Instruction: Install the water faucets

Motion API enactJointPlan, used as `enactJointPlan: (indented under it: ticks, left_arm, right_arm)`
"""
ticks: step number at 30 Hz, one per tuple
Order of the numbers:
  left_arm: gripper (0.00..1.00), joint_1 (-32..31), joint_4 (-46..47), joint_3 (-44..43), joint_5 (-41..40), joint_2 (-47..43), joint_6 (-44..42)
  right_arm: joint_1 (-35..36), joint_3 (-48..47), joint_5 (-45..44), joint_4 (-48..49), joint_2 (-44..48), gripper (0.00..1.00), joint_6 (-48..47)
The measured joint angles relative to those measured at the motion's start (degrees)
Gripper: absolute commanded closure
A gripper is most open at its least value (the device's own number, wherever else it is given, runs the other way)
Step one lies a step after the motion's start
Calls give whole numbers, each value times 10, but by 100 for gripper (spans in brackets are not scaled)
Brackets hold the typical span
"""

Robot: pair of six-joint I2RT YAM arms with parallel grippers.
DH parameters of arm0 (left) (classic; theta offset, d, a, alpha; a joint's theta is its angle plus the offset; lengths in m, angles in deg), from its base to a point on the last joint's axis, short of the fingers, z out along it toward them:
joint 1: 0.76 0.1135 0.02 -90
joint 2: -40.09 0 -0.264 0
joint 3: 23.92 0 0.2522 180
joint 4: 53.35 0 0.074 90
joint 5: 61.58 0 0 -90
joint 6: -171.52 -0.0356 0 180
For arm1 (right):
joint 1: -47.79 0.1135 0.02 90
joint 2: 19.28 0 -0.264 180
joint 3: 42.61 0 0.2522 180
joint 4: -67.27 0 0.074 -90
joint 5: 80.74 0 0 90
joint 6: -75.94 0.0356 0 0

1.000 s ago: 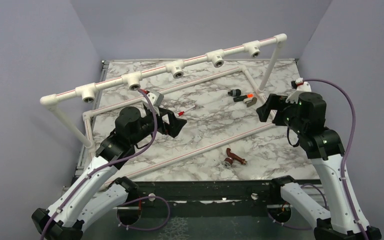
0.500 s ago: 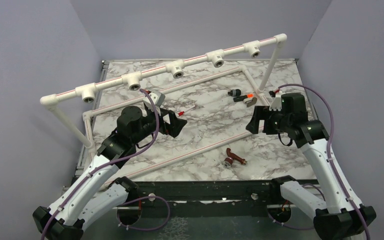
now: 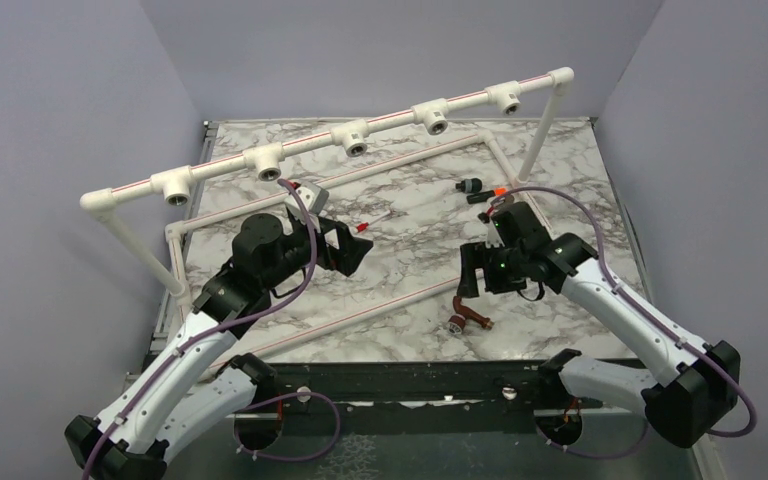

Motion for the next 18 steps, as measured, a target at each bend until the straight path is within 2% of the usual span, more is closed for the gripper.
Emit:
enactJointPlan:
  ticks: [11,18]
  left_arm:
    - [1,0,-2,2,0,-10,0]
    - [1,-4,-2,2,-1,-12,0]
  right_arm:
    - [121,16,-57,6,-68,19,65]
    - [154,45,-82,18,-77,20,152]
